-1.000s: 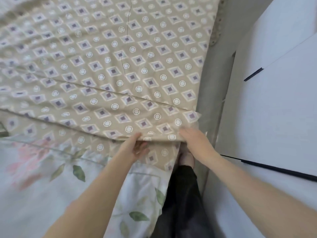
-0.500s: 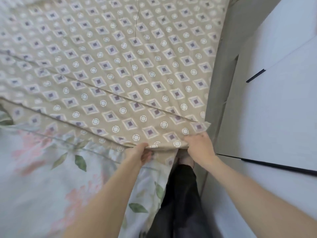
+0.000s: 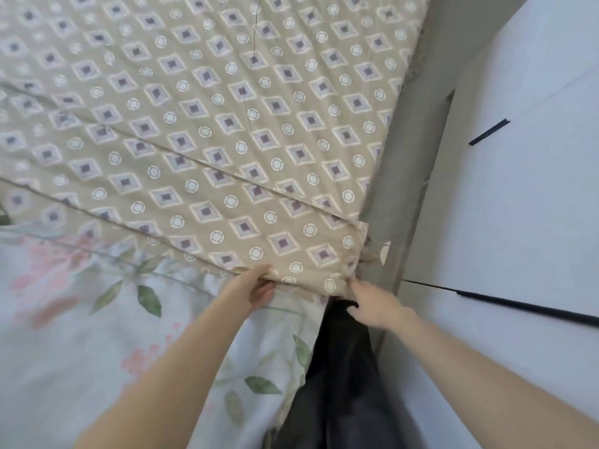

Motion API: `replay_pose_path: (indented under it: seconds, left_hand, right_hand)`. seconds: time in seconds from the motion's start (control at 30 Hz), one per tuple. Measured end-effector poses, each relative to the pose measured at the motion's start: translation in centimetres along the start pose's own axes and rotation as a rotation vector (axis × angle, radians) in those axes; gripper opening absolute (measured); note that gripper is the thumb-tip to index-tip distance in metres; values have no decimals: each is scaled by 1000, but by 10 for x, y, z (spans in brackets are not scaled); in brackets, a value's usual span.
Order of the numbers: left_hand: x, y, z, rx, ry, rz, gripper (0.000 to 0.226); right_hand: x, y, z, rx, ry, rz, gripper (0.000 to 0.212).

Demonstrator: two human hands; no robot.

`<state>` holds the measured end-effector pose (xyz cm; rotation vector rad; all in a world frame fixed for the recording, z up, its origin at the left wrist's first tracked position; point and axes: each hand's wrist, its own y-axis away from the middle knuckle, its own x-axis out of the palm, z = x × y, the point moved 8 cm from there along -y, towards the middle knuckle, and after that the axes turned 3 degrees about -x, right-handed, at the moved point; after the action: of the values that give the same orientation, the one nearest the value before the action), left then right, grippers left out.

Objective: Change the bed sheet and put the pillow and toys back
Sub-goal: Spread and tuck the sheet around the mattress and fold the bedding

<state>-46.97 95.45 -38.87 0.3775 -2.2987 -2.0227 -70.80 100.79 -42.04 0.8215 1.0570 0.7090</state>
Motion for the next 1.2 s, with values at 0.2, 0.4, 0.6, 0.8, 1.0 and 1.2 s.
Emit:
replay_pose_path:
  seconds: [0.2,0.4,0.6,0.8,1.0,1.2]
  left_hand:
    - [-7,-5,1,110,163,-33,16]
    - [-2,-3,2,92,79,17,15]
    - [21,2,15,-14,-100,163,11]
    - [20,-7,21,8,-61,122,14]
    - [14,-12,27,28,-19,72,21]
    - [12,-5,20,34,-19,150,21]
  right_hand:
    - [21,-4,37,17,-141,131,51]
    - [-36,11,18,163,-122,-403,28]
    - [-121,6,11,85,-492,-654,33]
    - [-156,-20,33,-12,-151,-587,19]
    - [-159,-29,16,219,-530,-595,28]
    - [-170,-32,45,197,-428,-666,21]
